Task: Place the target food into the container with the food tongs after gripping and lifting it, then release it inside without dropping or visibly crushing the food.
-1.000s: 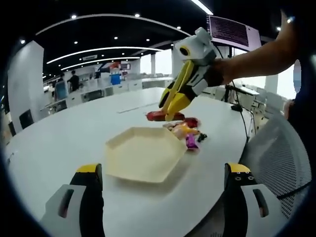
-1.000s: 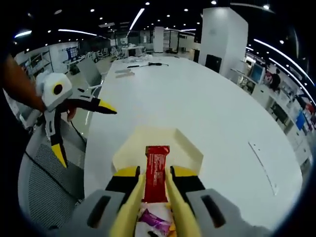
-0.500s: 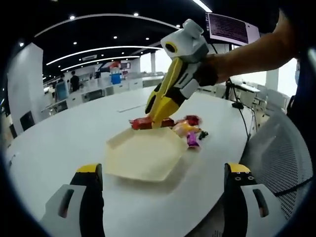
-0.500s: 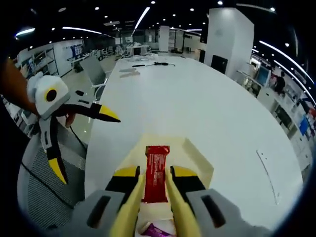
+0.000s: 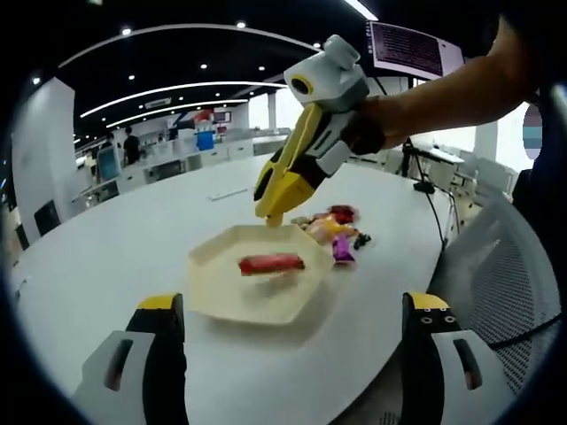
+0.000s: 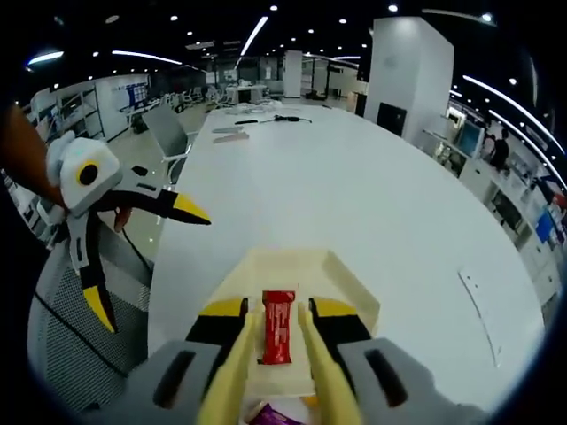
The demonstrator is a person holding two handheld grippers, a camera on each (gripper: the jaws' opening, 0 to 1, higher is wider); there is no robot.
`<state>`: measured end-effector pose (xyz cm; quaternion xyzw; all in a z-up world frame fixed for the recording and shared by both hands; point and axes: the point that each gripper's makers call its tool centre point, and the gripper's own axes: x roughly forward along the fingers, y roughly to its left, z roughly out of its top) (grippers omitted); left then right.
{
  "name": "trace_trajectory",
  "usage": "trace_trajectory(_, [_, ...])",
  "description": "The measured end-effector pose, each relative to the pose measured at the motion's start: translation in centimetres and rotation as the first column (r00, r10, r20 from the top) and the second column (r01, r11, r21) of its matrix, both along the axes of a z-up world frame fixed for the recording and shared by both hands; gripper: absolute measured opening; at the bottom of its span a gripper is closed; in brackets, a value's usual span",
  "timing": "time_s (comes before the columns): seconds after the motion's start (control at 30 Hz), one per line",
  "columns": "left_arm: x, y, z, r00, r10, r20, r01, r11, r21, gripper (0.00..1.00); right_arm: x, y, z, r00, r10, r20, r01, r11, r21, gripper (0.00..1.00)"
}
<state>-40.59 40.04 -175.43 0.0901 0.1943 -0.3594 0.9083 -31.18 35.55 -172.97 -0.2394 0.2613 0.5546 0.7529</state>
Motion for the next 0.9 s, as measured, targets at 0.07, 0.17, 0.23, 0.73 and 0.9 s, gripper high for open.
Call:
trace_trajectory(0.07, [0.0, 0.1, -0.2, 1.000, -0.002, -0.002, 0.002, 1.000, 0.004, 0.99, 0.2, -0.2, 0.1, 1.000, -0.004, 0.001, 0.004, 1.000, 0.002, 0.27])
trace_trajectory(0.17, [0.0, 0.2, -0.3, 1.000, -0.001, -0.002, 0.001, 1.000, 0.009, 0.98, 0.2, -0.5, 0.1, 1.000, -0.013, 0.000, 0.013, 1.000, 0.004, 0.26])
trace_trajectory(0.23, [0.1, 0.3, -0.3, 1.000, 0.003, -0.002, -0.003, 1.000, 0.012, 0.98, 0.1, -0.7, 0.2, 1.000, -0.014, 0.006, 0.014, 1.000, 0.003, 0.26])
trace_trajectory(0.73, [0.0, 0.2, -0.4, 1.000, 0.005, -0.006, -0.005, 1.000, 0.017, 0.98, 0.1, -6.3, 1.8, 0.998, -0.057, 0.036, 0.057, 0.998, 0.009, 0.27])
trace_trajectory(0.9, [0.1, 0.5, -0.3, 1.000, 0.021, 0.001, -0.021, 1.000, 0.021, 0.98, 0.6, -9.5, 1.6, 0.994, -0.102, 0.034, 0.101, 0.995, 0.008, 0.27])
